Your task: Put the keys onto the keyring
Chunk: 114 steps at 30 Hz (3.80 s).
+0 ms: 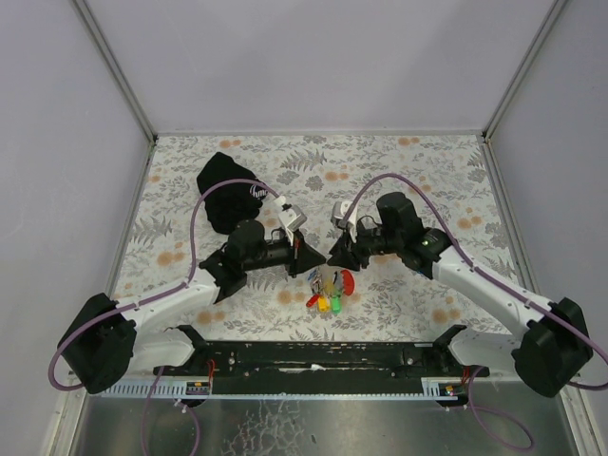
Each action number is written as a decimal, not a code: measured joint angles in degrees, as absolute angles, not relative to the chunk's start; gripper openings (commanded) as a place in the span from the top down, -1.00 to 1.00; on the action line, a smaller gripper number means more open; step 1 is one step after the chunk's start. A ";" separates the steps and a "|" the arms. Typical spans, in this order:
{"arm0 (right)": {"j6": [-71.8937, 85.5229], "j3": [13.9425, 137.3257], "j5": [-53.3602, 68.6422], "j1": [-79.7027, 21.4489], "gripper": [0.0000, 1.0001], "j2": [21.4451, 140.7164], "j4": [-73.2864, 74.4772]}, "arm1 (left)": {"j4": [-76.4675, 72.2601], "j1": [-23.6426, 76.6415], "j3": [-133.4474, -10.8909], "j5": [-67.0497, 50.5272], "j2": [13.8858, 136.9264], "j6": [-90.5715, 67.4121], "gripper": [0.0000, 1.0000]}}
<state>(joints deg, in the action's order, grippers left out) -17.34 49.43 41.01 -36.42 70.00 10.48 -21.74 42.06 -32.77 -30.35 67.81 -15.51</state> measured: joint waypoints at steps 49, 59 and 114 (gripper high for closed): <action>-2.04 33.89 35.00 -37.69 -0.04 54.57 -8.93 | -76.99 44.29 -16.08 -11.42 82.83 -24.86 1.00; -1.89 33.78 45.91 -26.89 0.00 62.33 -19.62 | -81.93 42.30 -14.85 -15.09 82.98 -27.42 1.00; -3.40 38.57 68.71 -25.56 1.00 79.64 -28.95 | -84.14 41.36 -15.07 -21.93 85.21 -30.17 1.00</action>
